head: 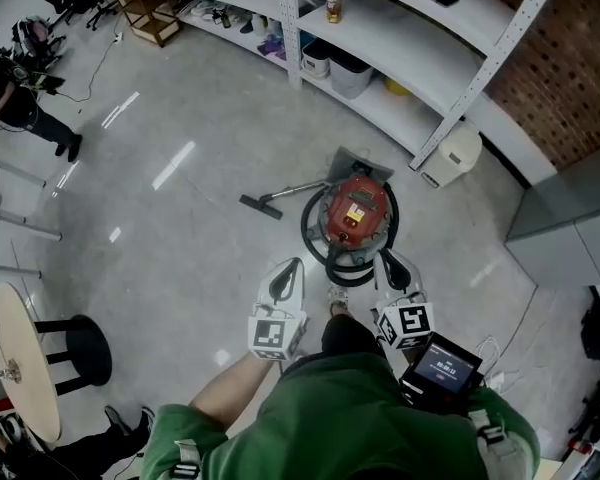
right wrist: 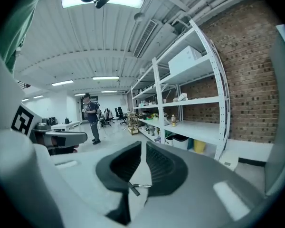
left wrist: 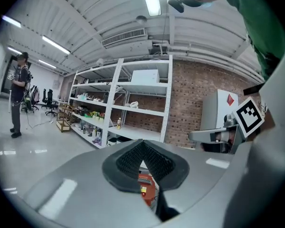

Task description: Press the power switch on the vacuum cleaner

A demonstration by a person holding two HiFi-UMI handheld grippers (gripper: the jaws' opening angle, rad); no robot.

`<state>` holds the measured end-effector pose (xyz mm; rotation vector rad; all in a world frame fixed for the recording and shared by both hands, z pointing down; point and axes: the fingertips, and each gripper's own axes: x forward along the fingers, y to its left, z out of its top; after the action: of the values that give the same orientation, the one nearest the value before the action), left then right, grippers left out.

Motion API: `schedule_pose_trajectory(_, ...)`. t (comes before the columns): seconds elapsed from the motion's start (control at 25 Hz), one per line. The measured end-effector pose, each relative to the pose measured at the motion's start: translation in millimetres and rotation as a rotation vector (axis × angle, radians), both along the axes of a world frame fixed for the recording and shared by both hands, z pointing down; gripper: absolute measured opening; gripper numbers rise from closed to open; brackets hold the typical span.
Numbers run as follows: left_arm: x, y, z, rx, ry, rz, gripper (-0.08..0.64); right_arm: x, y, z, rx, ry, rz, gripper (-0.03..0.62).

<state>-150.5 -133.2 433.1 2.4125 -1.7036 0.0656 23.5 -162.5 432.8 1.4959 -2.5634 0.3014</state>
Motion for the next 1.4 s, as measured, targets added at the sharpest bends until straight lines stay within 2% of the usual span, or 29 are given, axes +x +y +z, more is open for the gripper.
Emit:
schedule_pose_trajectory(0.24, 2.5, 55.1, -29.9, 0.056, 0.029, 0.010, 0.008, -14.1, 52.1, -32.0, 0.049, -0.049, -0.001, 0.023)
schedule_pose_trajectory(0.64, -6.8, 129.2, -72.4, 0.132, 0.056, 0.013, 0.008, -50.7, 135.6, -74.1, 0.122, -0.058, -0.065, 0.023)
schedule_pose_trajectory(0.8, -15.3, 169.1, -81.0, 0.127, 0.093, 0.015, 0.008, -64.0, 180.8, -76.7, 0.121, -0.057, -0.054, 0.023)
schedule_pose_trajectory(1.0, -16.7, 208.9, -81.2, 0.109, 0.088, 0.054, 0.008, -71.3, 221.3, -76.0, 0.087, -0.055, -0.025, 0.023)
schedule_pose_trajectory(1.2, -3.3, 219.9, -81.5, 0.089, 0.083, 0.095, 0.008, -65.5, 232.0, -79.5, 0.086, -0.050, -0.009, 0.023)
schedule_pose_trajectory(1.4, 20.8, 223.7, -84.6, 0.081, 0.080, 0.138, 0.008, -43.6, 237.0, -85.4, 0.097, -0.044, 0.026, 0.023)
